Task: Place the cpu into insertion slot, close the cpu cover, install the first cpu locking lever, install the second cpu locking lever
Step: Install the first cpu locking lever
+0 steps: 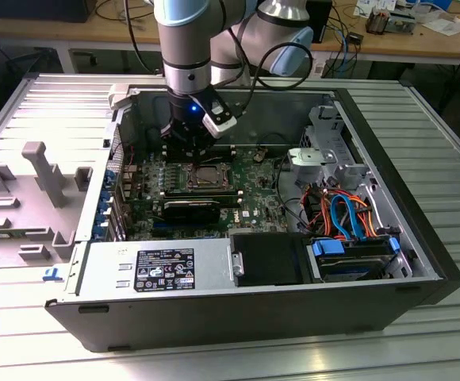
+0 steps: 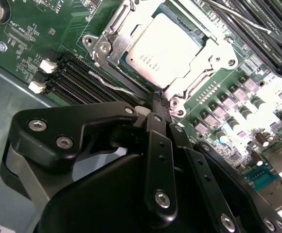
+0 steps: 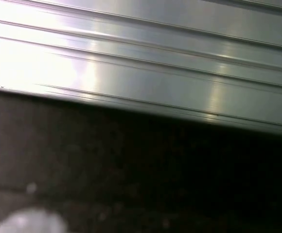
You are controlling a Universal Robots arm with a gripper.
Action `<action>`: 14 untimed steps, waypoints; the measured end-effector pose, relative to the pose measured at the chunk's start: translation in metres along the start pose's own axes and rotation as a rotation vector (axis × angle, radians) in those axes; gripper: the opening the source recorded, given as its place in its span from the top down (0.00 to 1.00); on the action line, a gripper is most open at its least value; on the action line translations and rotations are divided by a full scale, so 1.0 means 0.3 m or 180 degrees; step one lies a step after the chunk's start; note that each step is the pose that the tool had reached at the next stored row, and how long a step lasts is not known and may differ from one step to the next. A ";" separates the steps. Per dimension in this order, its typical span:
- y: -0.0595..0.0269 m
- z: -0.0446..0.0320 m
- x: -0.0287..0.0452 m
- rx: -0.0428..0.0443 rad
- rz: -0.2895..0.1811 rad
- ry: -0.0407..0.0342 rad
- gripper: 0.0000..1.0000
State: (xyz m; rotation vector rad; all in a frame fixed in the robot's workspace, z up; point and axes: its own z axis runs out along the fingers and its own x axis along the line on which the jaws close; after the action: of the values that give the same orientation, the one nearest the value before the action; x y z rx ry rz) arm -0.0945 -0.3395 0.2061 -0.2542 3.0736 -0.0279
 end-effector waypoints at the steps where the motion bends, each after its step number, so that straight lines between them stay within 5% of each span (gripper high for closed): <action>1: -0.001 0.002 -0.003 0.0000 -0.0013 0.0000 0.89; 14: -0.007 0.027 -0.042 -0.0004 -0.0141 -0.0002 0.89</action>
State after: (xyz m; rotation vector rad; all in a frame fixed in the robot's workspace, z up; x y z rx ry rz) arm -0.0814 -0.3395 0.1987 -0.3223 3.0672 -0.0277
